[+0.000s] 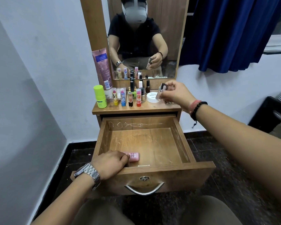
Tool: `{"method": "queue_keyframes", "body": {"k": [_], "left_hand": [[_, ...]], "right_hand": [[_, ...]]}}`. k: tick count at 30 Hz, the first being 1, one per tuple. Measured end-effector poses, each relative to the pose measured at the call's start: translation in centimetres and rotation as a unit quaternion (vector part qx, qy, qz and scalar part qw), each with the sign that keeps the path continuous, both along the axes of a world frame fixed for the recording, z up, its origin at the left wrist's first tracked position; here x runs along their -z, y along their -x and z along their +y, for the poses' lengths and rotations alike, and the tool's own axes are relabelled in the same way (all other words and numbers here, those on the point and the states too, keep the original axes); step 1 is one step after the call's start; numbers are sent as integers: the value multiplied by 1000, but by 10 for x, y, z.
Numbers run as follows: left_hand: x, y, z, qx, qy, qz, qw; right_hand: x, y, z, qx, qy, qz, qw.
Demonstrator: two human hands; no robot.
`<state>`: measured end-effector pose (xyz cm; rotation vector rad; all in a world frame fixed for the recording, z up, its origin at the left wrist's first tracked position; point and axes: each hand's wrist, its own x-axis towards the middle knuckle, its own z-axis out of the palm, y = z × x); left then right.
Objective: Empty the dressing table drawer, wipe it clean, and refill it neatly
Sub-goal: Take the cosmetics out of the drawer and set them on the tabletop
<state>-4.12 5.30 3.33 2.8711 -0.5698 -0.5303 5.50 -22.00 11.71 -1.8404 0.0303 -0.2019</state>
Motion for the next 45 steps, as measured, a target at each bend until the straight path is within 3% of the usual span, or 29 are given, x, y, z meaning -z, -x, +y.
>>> {"method": "queue_keyframes", "body": {"k": [5,9,15,18,22,24,26,27,29,30,32,39,41,43,45], "left_hand": [[4,-4,0,18,13,17,1000],[7,-7,1,32,30,20,999],[9,-9,1,30,43,32,998],[8,-9,2,27,42,31,998],[8,-9,2,19,41,33,998],[8,-9,1,17,39,32,999],[8,-8,1,16,38,29,999],[8,-8,1,16,38,26,999],[8,-7,1,14,34,17,999],[7,-6,2,13,32,14,999],[7,-4,1,9,28,12,1000],[4,-3,0,-12,13,-2,1000],[5,-3,0,-16,10,-13,1000],[5,-3,0,-16,9,-13,1000],[5,-3,1,-12,17,-8,1000]], "right_hand": [[-4,-46,8,104,142,-54,983],[13,-70,19,112,232,-64,964],[25,-80,19,121,258,-54,957],[24,-75,17,111,225,-32,967],[14,-39,27,194,180,-170,949],[14,-13,43,120,186,-218,951],[23,14,64,-66,260,-158,950],[32,27,76,-166,321,-90,928],[57,47,97,-278,458,12,844],[71,54,105,-285,514,28,808],[93,64,117,-270,567,35,778],[97,61,116,-246,577,38,778],[91,61,102,-220,537,48,813],[82,62,84,-181,450,62,873],[71,63,63,-139,265,93,950]]}}
